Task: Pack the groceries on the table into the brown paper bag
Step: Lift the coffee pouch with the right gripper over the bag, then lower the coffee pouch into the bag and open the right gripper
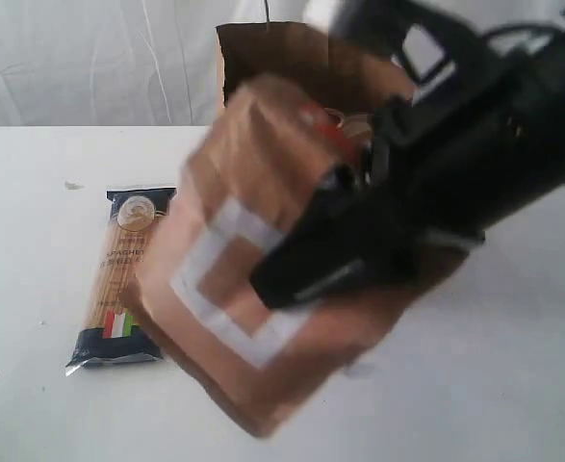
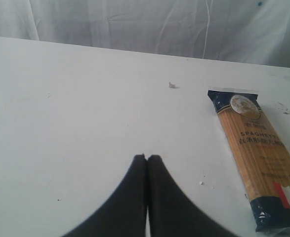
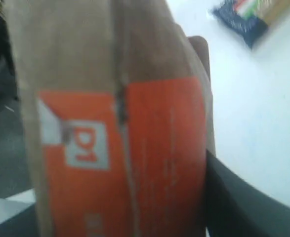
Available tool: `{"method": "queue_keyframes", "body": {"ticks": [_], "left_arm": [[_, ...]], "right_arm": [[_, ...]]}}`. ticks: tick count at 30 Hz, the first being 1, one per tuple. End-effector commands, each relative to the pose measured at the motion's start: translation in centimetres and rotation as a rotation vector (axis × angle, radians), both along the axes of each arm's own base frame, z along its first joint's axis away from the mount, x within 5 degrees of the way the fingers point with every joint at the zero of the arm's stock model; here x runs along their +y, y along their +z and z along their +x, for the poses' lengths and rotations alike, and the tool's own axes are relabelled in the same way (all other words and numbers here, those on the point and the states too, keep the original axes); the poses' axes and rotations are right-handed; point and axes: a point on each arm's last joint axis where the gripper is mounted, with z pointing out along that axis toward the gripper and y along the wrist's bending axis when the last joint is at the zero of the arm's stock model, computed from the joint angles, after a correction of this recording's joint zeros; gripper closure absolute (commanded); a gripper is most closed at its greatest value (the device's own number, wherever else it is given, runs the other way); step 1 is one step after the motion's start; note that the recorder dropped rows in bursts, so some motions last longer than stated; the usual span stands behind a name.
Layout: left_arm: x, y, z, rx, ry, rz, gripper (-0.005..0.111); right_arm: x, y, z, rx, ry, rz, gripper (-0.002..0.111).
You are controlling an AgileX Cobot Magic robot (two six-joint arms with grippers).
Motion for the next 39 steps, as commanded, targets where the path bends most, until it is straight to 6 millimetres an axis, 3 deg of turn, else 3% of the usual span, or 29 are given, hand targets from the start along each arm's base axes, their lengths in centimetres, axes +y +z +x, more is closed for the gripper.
{"method": "queue_keyframes", "body": {"ticks": [1, 5, 8, 12, 16, 19, 23, 31, 39], "left_arm": [[0.0, -0.1, 0.0, 0.002, 0.003, 0.003, 0.107], [0.0, -0.1, 0.0, 0.002, 0.003, 0.003, 0.107], [0.0, -0.1, 0.0, 0.002, 0.003, 0.003, 0.107], [0.0, -0.1, 0.0, 0.002, 0.003, 0.003, 0.107], [0.0, -0.1, 0.0, 0.002, 0.003, 0.003, 0.107], [0.0, -0.1, 0.0, 0.002, 0.003, 0.003, 0.107], [0.0, -0.1, 0.0, 0.002, 0.003, 0.003, 0.107], [0.0, -0.1, 0.0, 0.002, 0.003, 0.003, 0.107], [0.0, -0.1, 0.0, 0.002, 0.003, 0.003, 0.107]], "right_arm": [[0.3, 6.4, 0.0, -0.132, -0.074, 0.208, 0.075], [0.1, 11.4, 2.2, -0.411, -0.282, 0.39, 0.075], [-0.2, 12.5, 4.4, -0.593, -0.417, 0.406, 0.075], [0.4, 10.1, 8.4, -0.725, -0.487, 0.216, 0.075], [1.2, 6.4, 12.0, -0.722, -0.525, 0.012, 0.075], [1.8, 4.3, 13.7, -0.69, -0.537, -0.058, 0.075], [2.5, 2.7, 15.1, -0.691, -0.528, -0.089, 0.075], [3.0, 1.8, 17.0, -0.841, -0.511, -0.131, 0.075], [3.6, -1.3, 18.0, -0.736, -0.471, -0.232, 0.074]]}}
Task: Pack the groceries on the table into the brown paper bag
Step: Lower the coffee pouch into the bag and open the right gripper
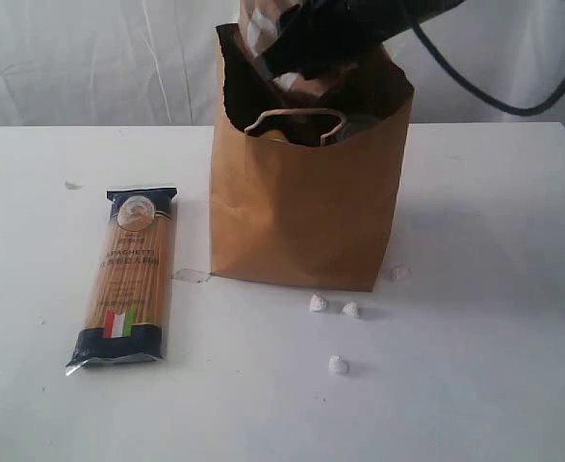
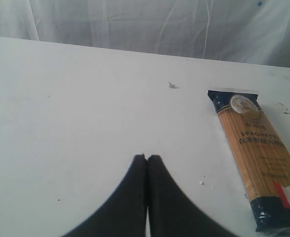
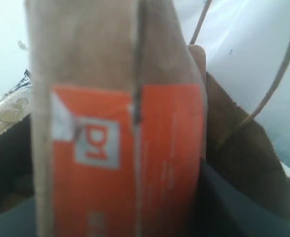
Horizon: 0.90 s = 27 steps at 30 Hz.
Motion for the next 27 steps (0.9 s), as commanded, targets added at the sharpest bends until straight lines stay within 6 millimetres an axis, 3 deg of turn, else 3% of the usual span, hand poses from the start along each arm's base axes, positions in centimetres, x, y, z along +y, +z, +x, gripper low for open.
{"method": "queue_keyframes", "body": {"ticks": [1, 12, 27], "left_arm": [[0.0, -0.1, 0.0, 0.002, 0.003, 0.003, 0.107], [0.0, -0.1, 0.0, 0.002, 0.003, 0.003, 0.107], [0.0, -0.1, 0.0, 0.002, 0.003, 0.003, 0.107]], "right_arm": [[0.2, -0.8, 0.8, 0.002, -0.004, -0.011, 0.074], [1.2, -2.1, 2.3, -0.057, 0.003, 0.023, 0.051], [1.0, -1.7, 2.0, -0.048, 0.002, 0.015, 0.051]]}}
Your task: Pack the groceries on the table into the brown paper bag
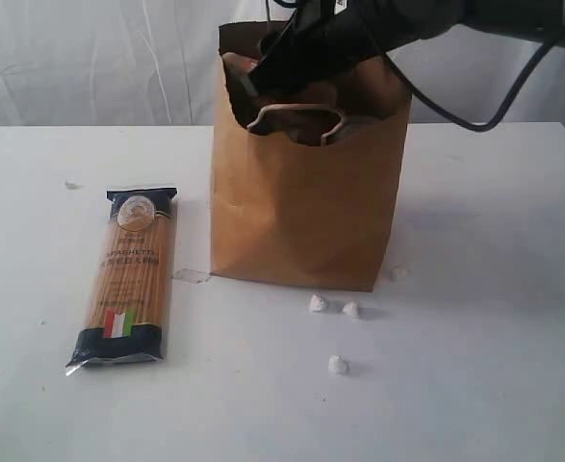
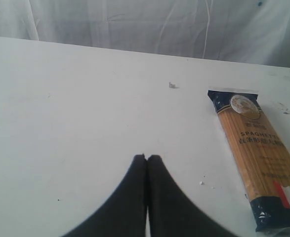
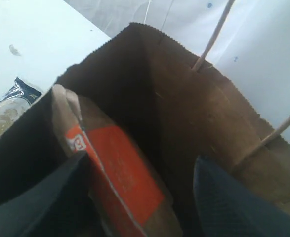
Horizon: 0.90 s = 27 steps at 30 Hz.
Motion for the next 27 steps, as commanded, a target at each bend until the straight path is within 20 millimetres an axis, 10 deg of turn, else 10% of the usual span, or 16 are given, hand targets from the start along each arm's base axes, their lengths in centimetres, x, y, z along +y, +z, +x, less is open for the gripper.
{"method": "queue_keyframes", "body": {"ticks": [1, 11, 17, 20, 27], "left_arm": [[0.0, -0.1, 0.0, 0.002, 0.003, 0.003, 0.107], [0.0, -0.1, 0.0, 0.002, 0.003, 0.003, 0.107], [0.0, -0.1, 0.0, 0.002, 0.003, 0.003, 0.107], [0.0, -0.1, 0.0, 0.002, 0.003, 0.003, 0.107], [0.0, -0.1, 0.0, 0.002, 0.003, 0.003, 0.107]], "right_arm": [[-0.5, 1.4, -0.4, -0.037, -0.004, 0.014, 0.051], [-2.8, 6.6, -3.8, -0.119, -0.009, 0.025, 0.055], [-5.2, 8.4, -6.0, -0.118, -0.053, -0.135, 0.089], [-7.5, 10.1, -7.3, -0.163, -0.162, -0.221, 0.108], [-14.2, 10.0, -6.2, -0.124, -0.591, -0.297, 0.108]]}}
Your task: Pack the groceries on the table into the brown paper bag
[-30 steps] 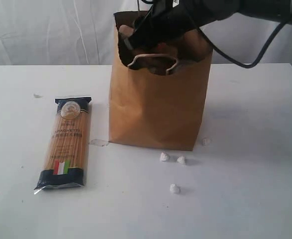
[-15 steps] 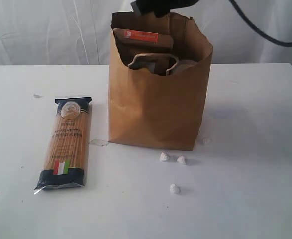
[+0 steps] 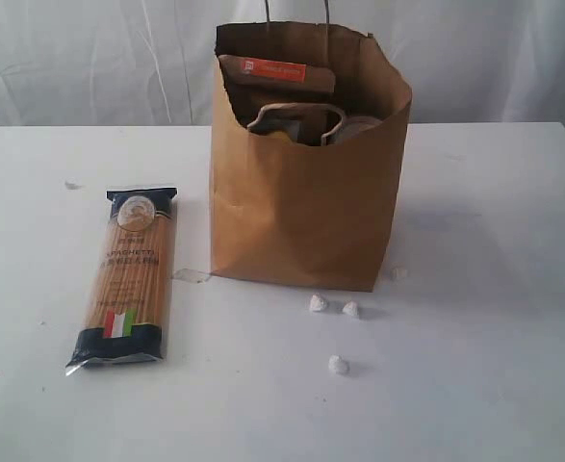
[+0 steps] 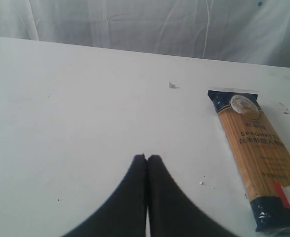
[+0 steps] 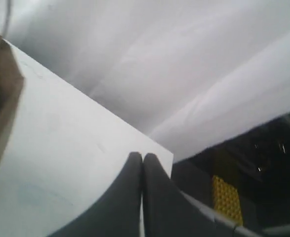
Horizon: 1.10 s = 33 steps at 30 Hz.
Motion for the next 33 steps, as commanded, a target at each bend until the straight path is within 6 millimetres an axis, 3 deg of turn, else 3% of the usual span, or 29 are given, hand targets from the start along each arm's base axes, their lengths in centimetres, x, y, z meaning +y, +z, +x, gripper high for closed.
{"method": "queue_keyframes", "body": {"ticks": [1, 2, 4, 5, 6, 8, 10, 12, 17, 24, 29, 33], "left_arm": [[0.0, -0.1, 0.0, 0.002, 0.003, 0.003, 0.107], [0.0, -0.1, 0.0, 0.002, 0.003, 0.003, 0.107], [0.0, -0.1, 0.0, 0.002, 0.003, 0.003, 0.107], [0.0, -0.1, 0.0, 0.002, 0.003, 0.003, 0.107], [0.0, -0.1, 0.0, 0.002, 0.003, 0.003, 0.107], [0.0, -0.1, 0.0, 0.002, 0.003, 0.003, 0.107], [0.0, -0.1, 0.0, 0.002, 0.003, 0.003, 0.107], [0.0, -0.1, 0.0, 0.002, 0.003, 0.003, 0.107], [0.0, -0.1, 0.0, 0.002, 0.003, 0.003, 0.107], [0.0, -0.1, 0.0, 0.002, 0.003, 0.003, 0.107], [0.0, -0.1, 0.0, 0.002, 0.003, 0.003, 0.107], [0.0, -0.1, 0.0, 0.002, 0.003, 0.003, 0.107]], "right_arm": [[-4.6, -2.6, 2.0, 0.086, -0.244, 0.106, 0.108], [-5.3, -3.6, 2.4, 0.131, -0.277, 0.137, 0.108], [-8.3, -8.6, 3.5, 0.389, -0.395, 0.295, 0.108], [-9.1, -12.1, 3.6, 0.601, -0.379, 0.342, 0.108], [-9.2, -16.2, 3.5, 0.88, -0.265, 0.375, 0.108], [-8.9, -20.9, 2.8, 1.161, -0.063, 0.389, 0.108], [-8.2, -23.5, 2.0, 1.26, -0.01, 0.445, 0.108], [-8.1, -24.4, 2.5, 1.174, 0.0, 0.464, 0.108], [-7.9, -24.2, 4.8, 0.928, 0.029, 0.499, 0.108], [-5.4, -24.4, 5.7, 0.752, 0.519, 0.478, 0.106], [-4.9, -25.3, 6.4, 0.702, 0.595, 0.505, 0.086], [-4.8, -27.4, 6.7, 0.75, 0.609, 0.515, 0.068]]}}
